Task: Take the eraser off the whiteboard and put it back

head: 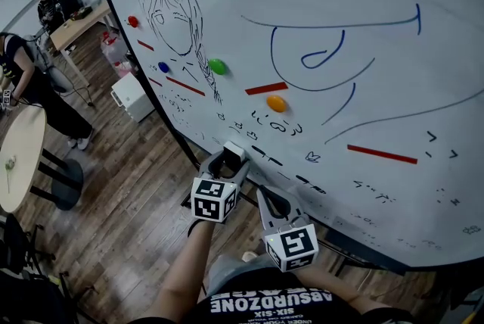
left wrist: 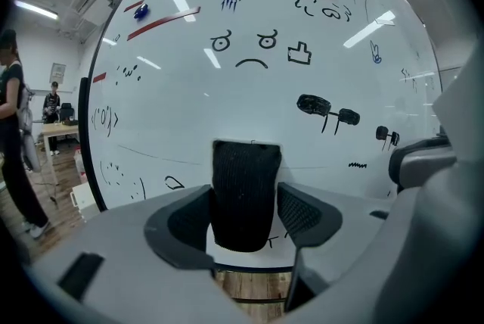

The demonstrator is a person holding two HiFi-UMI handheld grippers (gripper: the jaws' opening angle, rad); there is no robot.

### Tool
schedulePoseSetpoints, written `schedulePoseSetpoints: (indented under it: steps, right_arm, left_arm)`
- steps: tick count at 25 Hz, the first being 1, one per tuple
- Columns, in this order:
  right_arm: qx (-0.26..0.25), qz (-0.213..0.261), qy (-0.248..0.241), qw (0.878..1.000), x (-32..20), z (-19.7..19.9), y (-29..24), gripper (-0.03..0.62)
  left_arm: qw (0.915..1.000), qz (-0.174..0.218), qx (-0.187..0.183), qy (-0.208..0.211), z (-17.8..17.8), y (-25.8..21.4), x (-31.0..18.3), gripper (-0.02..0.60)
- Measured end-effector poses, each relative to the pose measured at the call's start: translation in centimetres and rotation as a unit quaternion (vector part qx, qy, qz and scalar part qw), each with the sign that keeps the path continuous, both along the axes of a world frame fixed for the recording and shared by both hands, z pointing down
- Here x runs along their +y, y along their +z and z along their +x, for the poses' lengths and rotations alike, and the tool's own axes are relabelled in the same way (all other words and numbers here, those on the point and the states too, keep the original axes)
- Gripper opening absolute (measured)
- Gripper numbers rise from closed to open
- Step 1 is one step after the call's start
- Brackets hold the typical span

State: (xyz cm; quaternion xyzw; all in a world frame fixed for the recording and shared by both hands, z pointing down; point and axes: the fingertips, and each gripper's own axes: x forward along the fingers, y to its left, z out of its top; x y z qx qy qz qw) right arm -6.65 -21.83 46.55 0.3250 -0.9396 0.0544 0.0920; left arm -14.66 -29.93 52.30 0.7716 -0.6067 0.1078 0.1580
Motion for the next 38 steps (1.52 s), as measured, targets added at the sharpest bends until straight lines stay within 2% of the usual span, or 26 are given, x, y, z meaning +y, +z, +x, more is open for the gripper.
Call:
schedulePoseSetpoints:
  steps: [2,9,24,38]
  right_arm:
    - [-0.001,0.0,0.001,1.0,-0.1,0.1,0.0,-0.002]
    - [0.0,-0.001,0.003,1.0,-0.2,0.3,0.3,-0.002]
    - [0.003,-0.005,0.009,1.0,0.6,1.0,0.7,-0.002]
    - [0.003,-0.002,0.025,1.0,1.4,2.0,0.4,-0.002]
  left_arm:
    - [1.0,0.001,-0.004,-0.002,-0.1,0.0,0.0,0.261]
    - [0.9999,0.0,-0.013,-0.001,-0.1,0.0,0.0,0.252]
    - [0.9997,-0.011,-0.022,-0.005,-0.1,-0.1,0.0,0.244]
    - [0.9997,-0.005,-0.025,0.004,0.3,-0.8,0.7,0.244]
